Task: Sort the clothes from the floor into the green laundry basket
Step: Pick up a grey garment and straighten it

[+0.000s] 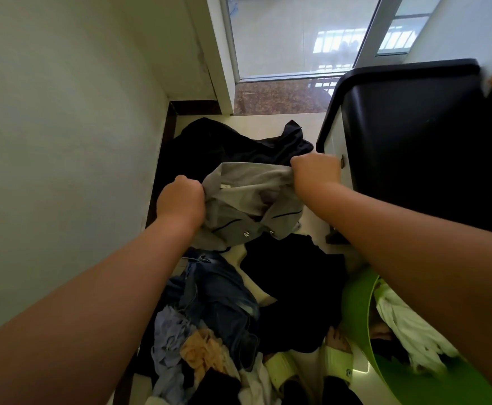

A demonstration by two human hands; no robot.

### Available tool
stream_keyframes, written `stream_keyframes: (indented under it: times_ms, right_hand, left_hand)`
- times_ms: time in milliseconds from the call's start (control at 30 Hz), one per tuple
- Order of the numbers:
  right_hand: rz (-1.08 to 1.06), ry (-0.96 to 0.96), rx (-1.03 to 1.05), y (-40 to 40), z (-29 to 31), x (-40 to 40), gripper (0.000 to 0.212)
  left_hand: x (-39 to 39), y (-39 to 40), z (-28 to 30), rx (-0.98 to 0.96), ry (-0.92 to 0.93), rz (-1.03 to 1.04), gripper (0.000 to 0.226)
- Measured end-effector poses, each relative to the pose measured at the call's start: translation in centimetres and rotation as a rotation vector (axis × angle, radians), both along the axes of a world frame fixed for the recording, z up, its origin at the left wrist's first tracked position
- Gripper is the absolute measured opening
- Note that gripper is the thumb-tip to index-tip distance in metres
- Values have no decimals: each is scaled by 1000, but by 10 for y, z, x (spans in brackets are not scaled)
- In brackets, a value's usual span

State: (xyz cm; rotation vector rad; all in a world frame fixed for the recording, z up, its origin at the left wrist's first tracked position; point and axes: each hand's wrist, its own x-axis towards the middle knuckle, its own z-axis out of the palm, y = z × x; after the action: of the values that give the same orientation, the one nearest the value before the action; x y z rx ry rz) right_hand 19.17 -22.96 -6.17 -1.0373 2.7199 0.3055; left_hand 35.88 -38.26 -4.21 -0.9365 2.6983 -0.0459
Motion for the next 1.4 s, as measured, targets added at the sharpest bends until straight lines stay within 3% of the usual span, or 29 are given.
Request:
stream_keyframes:
  times_ms: [67, 100, 167, 233, 300, 400, 467, 567, 634, 667, 700, 767, 800, 867, 900, 967, 1067, 1134, 1234, 1267, 1334, 1401]
  right_hand:
    - [-14, 39, 81, -3, 6, 1, 8]
    - [-50, -33, 94, -5, 7, 1, 10]
    - [-248, -448, -26, -13, 16, 2, 22]
    - [-612, -1004, -325, -27, 31, 4, 31]
    - [-848, -1271, -539, -36, 47, 8, 30]
    - [-852, -1422, -742, -47, 57, 11, 33]
    - [-779, -1457, -794, -51, 61, 13, 40]
    - [-692, -1565, -886, -51, 69, 17, 42]
    - [-595, -1652, -912, -49, 72, 17, 37]
    - [-516, -1670, -873, -46, 74, 15, 34]
    - [-428, -1661, -806, -41, 75, 12, 34]
    - [-284, -1488, -686, -30, 71, 4, 35]
    - [-248, -1318, -647, -23, 63, -3, 39]
    - [-203, -985, -499, -9, 42, -13, 66]
    - [-186, -906, -369, -3, 31, -12, 88]
    - [-190, -869, -167, 3, 7, 4, 122]
    - [-380, -869, -261, -4, -28, 40, 140]
    - [-532, -728, -438, -15, -45, 56, 117]
    - [-523, -500, -547, -18, -54, 49, 38]
    - [-464, -469, -511, -14, -53, 41, 25]
    - [-331, -477, -447, -3, -52, 25, 19]
    - [-189, -491, -490, 6, -46, 9, 16]
  left_hand:
    - [-1, 2, -1, 88, 74, 184, 14]
    - [-4, 1, -3, 170, 115, 323, 15]
    - [-17, 0, -5, 466, 277, 699, 21]
    - [-26, 3, -1, 825, 495, 1029, 40]
    - [-32, 13, 6, 1143, 636, 1116, 46]
    - [-36, 32, 14, 1551, 786, 984, 27]
    - [-36, 42, 10, 1507, 804, 822, 13]
    - [-39, 44, -6, 1292, 857, 686, 32]
    - [-48, 38, -15, 1135, 941, 846, 21]
    - [-53, 35, -15, 1050, 889, 939, 24]
    - [-56, 32, -19, 989, 910, 942, 32]
    - [-57, 28, -11, 1366, 1033, 1043, 37]
    - [-57, 26, -7, 1492, 1090, 978, 36]
    - [-57, 20, -2, 1572, 1212, 991, 34]
    - [-58, 19, 1, 1595, 1213, 993, 34]
    - [-67, 17, 6, 1681, 1218, 1029, 37]
    - [-86, 27, 25, 1830, 1312, 1103, 46]
    - [-99, 32, 30, 1745, 1299, 1106, 38]
    - [-104, 24, 26, 1472, 1202, 1019, 32]
    - [-101, 19, 26, 1394, 1201, 944, 23]
    - [-92, 6, 27, 1396, 1175, 869, 18]
    - [-81, -6, 29, 1418, 1062, 834, 28]
